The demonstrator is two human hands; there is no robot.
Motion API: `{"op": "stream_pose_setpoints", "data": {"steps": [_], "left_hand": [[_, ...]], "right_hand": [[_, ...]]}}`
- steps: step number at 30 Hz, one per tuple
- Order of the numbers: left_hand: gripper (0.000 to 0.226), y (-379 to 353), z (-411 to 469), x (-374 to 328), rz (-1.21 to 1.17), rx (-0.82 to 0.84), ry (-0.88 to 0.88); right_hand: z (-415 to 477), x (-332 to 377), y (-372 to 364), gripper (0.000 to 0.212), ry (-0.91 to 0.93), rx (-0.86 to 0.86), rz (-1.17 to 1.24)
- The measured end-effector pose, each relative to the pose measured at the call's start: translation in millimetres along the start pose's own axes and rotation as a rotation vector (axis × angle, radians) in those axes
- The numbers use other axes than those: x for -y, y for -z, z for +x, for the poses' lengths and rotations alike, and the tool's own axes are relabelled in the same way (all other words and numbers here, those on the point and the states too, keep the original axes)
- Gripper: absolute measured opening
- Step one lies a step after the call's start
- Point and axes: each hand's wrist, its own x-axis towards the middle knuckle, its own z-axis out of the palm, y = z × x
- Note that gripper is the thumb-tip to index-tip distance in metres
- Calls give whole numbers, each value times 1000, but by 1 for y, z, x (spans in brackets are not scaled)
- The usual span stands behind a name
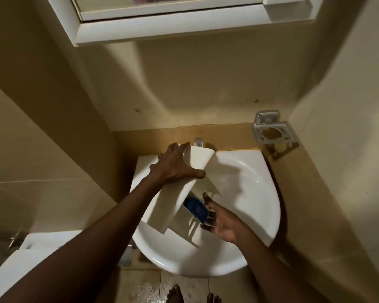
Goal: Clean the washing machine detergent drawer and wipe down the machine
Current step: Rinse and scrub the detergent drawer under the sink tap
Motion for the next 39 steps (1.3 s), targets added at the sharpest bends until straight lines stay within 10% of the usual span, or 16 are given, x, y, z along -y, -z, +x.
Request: {"op": "stream_pose_setpoints", "data": {"steps": [25, 39], "left_hand": [[119, 15, -19, 22, -106, -80, 60], [105, 11, -48, 61, -339, -219, 195]], "right_hand": [[15, 2, -4, 15, 203, -272, -441], [-9, -23, -31, 73, 682, -226, -1298]]}}
